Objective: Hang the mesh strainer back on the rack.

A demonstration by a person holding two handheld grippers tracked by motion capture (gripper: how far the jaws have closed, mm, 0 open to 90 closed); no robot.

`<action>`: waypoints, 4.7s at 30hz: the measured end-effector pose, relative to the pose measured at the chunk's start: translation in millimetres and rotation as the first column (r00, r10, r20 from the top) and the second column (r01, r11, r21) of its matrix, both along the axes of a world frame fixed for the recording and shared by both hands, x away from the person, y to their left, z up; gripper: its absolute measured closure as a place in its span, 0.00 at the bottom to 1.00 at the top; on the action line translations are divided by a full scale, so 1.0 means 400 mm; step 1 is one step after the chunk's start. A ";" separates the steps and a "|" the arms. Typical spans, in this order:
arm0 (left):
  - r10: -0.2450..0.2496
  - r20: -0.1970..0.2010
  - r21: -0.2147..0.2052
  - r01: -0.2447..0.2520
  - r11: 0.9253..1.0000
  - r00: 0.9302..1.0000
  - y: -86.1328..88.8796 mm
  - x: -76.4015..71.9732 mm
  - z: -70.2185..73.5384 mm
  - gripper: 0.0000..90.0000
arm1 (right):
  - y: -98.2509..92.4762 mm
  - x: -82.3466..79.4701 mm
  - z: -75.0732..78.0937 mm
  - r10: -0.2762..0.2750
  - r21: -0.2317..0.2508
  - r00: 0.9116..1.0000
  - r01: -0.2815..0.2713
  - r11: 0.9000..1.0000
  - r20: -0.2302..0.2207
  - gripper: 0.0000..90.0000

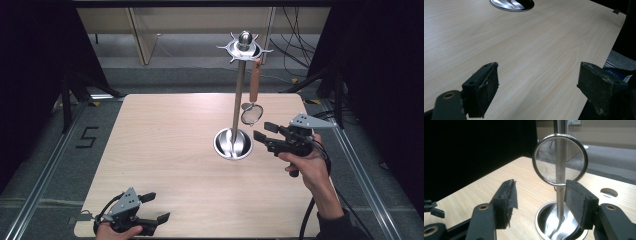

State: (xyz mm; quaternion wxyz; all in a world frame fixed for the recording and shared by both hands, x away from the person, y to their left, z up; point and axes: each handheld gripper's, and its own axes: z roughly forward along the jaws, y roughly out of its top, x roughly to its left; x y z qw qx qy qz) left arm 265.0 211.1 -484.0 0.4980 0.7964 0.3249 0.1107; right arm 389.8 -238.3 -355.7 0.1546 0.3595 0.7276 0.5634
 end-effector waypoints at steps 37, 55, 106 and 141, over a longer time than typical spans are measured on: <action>0.010 0.012 0.008 -0.010 1.000 1.000 -0.001 -0.008 0.000 0.18 | 0.059 -0.010 -0.071 0.036 -0.077 0.997 -0.041 0.996 -0.064 0.39; 0.009 0.003 0.006 -0.009 1.000 1.000 0.001 -0.009 -0.001 0.18 | 0.088 -0.019 -0.128 0.047 -0.126 0.989 -0.065 0.990 -0.138 0.38; -0.001 0.016 0.024 0.000 1.000 1.000 0.002 -0.007 -0.003 0.18 | 0.112 -0.070 -0.250 0.062 -0.242 0.976 -0.113 0.964 -0.207 0.35; 0.007 0.004 0.059 -0.007 0.998 1.000 0.002 -0.008 -0.002 0.18 | 0.112 -0.121 -0.305 0.081 -0.264 0.964 -0.149 0.953 -0.252 0.30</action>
